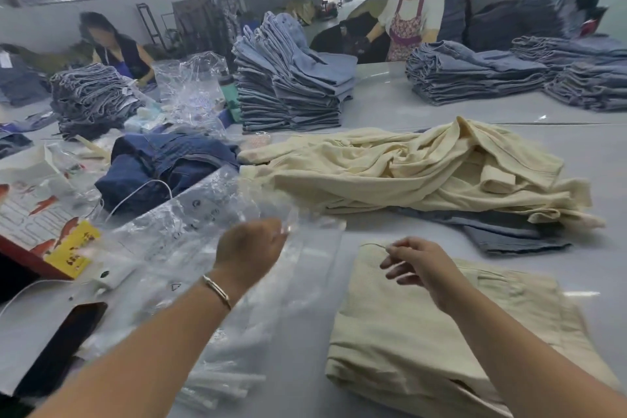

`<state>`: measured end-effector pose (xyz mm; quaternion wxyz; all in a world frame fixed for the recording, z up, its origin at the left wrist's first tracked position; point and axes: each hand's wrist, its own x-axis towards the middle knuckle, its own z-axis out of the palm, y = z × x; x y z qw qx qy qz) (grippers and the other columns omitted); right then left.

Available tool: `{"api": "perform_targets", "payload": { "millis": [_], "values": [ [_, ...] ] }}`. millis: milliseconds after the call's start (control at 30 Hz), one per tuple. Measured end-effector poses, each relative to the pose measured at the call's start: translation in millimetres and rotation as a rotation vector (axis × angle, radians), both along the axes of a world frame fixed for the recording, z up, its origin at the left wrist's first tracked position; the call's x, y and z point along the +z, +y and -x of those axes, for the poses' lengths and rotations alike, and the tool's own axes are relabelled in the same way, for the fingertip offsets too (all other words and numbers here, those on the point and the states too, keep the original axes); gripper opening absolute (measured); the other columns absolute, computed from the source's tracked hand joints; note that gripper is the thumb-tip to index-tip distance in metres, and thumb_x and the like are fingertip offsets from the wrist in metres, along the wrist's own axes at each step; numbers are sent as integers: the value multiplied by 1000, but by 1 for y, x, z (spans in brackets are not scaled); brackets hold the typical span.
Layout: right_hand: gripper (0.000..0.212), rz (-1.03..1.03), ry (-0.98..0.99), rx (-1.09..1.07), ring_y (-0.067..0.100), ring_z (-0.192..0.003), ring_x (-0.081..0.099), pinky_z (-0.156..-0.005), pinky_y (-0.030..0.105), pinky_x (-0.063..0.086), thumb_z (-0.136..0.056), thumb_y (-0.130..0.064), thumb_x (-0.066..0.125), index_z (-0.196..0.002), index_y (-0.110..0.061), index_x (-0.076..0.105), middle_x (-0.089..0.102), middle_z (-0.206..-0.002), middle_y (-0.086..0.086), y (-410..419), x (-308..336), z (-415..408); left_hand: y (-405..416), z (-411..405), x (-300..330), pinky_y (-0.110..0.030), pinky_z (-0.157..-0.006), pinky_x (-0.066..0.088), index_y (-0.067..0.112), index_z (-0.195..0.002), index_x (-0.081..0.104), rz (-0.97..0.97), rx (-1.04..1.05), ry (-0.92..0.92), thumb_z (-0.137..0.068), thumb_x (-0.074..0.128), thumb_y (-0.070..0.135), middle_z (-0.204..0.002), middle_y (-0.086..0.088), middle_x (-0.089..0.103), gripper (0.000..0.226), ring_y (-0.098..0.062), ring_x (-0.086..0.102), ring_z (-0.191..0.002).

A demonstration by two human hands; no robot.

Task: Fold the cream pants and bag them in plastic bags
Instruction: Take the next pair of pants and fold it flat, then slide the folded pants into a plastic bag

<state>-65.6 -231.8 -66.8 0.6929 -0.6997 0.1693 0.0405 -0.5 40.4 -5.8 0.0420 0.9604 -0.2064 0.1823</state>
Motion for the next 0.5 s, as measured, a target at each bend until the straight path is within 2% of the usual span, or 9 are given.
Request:
{"api": "perform_targets", "payload": {
  "millis": [33,100,133,167,233,267,333,433,500],
  "values": [
    [10,3,35,2,20,-61,65,-56,28,48,-89,-13,63,-94,-5,61,73,-81,14,-6,-9,4,4,-2,-23,-33,-65,47,16,-92,65,-16,43,88,-99,40,45,-86,-9,69,39,-31,65,-84],
    [15,133,66,-38,20,-73,65,-63,31,49,-86,-16,68,-97,-8,62,71,-94,15,-22,-26,9,14,-3,-56,-33,-61,45,18,-92,65,80,83,163,-98,32,49,-81,-5,69,45,-28,65,-80],
    [27,303,78,-60,21,-88,63,-72,34,50,-83,-22,71,-105,-12,60,68,-107,13,-35,-33,10,18,-3,-68,-32,-59,45,21,-95,65,122,93,157,-98,29,50,-79,-3,69,46,-26,66,-78],
    [46,566,113,-41,22,-108,57,-86,37,47,-80,-32,75,-119,-17,56,60,-124,8,-51,-37,11,20,-1,-79,-31,-58,45,25,-99,65,124,93,160,-98,26,52,-80,-1,69,47,-24,66,-78],
    [92,1063,232,108,21,-140,28,-110,39,29,-71,-54,75,-146,-23,31,31,-153,1,-85,-44,12,25,6,-96,-28,-56,40,29,-103,62,54,86,222,-97,17,56,-84,2,70,53,-20,66,-80],
    [107,1183,293,196,19,-146,15,-115,41,20,-66,-61,75,-151,-25,19,18,-158,-2,-102,-47,10,25,9,-103,-28,-57,38,29,-104,62,29,99,266,-97,15,56,-86,3,70,55,-19,66,-82],
    [122,1188,377,326,18,-147,9,-118,43,11,-58,-66,76,-153,-27,10,11,-160,-3,-124,-51,2,22,13,-113,-29,-59,38,27,-99,62,37,136,342,-96,13,58,-84,2,70,58,-20,65,-84],
    [124,1100,388,454,20,-137,29,-112,36,28,-49,-64,80,-150,-26,19,30,-152,-2,-119,-56,-15,8,15,-118,-31,-57,39,26,-80,55,124,156,397,-86,5,65,-73,2,65,64,-20,63,-76],
    [108,1137,379,478,22,-122,41,-99,35,40,-47,-57,83,-138,-28,33,43,-137,-1,-108,-60,-25,-3,18,-120,-31,-59,44,25,-83,57,167,172,415,-82,3,69,-71,3,64,69,-18,62,-74]
  ]
}}
